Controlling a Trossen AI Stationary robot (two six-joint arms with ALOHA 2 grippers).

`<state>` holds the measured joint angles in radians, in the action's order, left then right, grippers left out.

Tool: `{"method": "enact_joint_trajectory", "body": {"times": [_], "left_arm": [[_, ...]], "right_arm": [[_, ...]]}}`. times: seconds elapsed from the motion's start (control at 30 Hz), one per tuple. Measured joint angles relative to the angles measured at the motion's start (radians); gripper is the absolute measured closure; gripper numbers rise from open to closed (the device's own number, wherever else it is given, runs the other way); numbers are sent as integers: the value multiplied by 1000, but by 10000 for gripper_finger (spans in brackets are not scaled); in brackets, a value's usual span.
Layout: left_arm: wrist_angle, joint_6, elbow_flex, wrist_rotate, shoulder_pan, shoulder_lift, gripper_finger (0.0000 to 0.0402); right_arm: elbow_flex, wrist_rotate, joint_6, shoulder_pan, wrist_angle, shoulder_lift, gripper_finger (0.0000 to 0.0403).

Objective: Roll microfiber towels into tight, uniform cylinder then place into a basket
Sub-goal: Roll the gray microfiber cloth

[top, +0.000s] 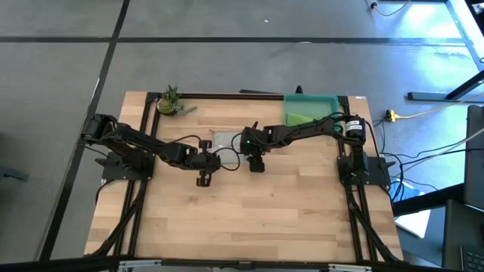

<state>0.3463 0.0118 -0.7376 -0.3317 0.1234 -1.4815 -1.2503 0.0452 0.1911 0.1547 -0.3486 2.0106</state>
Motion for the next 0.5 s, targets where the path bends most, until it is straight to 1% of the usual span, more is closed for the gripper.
{"method": "enact_joint_trajectory", "body": {"times": [0.07,0.23,0.3,0.4,0.5], "left_arm": [[12,1,0,0,0,0,339],[8,1,0,2,0,0,378],[3,1,0,2,0,0,385],[1,0,0,2,0,0,380],[1,0,0,2,0,0,362]], "right_arm": [[0,0,-3,0,1,0,212],[0,0,-4,0,1,0,212],[0,0,-4,0,1,0,212],[0,0,-3,0,1,0,212],[0,0,-3,0,1,0,212]]}}
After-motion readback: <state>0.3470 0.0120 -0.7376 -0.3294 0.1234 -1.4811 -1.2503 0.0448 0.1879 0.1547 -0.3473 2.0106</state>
